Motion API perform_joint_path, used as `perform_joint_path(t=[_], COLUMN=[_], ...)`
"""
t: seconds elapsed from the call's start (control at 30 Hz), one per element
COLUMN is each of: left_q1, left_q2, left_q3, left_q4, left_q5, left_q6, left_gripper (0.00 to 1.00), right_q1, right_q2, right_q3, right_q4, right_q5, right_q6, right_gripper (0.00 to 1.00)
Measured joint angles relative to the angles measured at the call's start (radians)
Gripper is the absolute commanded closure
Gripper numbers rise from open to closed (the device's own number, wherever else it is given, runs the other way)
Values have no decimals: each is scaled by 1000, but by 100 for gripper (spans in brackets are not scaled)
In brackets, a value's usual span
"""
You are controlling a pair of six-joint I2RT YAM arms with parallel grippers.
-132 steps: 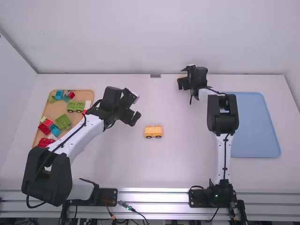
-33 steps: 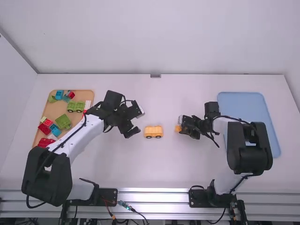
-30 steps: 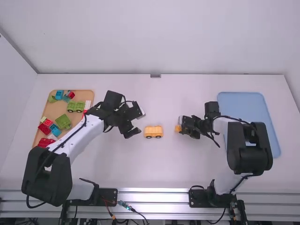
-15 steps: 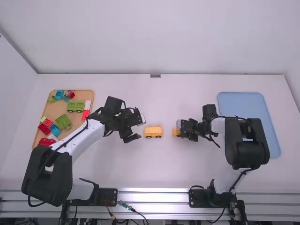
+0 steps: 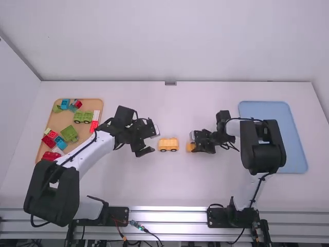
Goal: Assemble lego blocks to make yellow taxi
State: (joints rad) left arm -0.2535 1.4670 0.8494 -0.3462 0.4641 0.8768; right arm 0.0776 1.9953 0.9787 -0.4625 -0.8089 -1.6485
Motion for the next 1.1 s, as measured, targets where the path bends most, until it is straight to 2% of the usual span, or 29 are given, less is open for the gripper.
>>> perform_joint_path(t=[0.07, 0.23, 0.47, 0.5, 0.53, 0.57, 0.77, 0.87, 0.97, 1.0, 1.1], left_q1=[0, 0, 0, 0, 0, 0, 0, 1, 5, 8, 10], left_q2=[0, 0, 0, 0, 0, 0, 0, 0, 14, 47, 129], left_q3=[-2, -51, -138, -151, -165, -177, -276, -325, -326, -314, -277], left_q4=[10, 66, 153, 181, 216, 247, 479, 602, 629, 629, 626], left_q5=[0, 0, 35, 50, 66, 80, 165, 222, 259, 278, 299], left_q6=[0, 13, 61, 64, 66, 67, 66, 37, 27, 24, 24], left_gripper=[1, 1, 1, 1, 1, 1, 1, 1, 1, 1, 1], right_q1=[0, 0, 0, 2, 3, 3, 3, 3, 3, 3, 3], right_q2=[0, 0, 0, 0, 0, 0, 0, 0, 0, 0, 0], right_q3=[0, -5, -16, -16, -16, -16, -17, -17, -17, -17, -17], right_q4=[44, 173, 173, 174, 172, 172, 173, 172, 171, 172, 172], right_q5=[0, 0, 0, 0, 0, -1, 0, 0, 0, 0, 0], right_q6=[11, 106, 159, 164, 170, 170, 180, 182, 182, 184, 183], right_gripper=[77, 74, 69, 65, 53, 47, 48, 43, 42, 38, 38])
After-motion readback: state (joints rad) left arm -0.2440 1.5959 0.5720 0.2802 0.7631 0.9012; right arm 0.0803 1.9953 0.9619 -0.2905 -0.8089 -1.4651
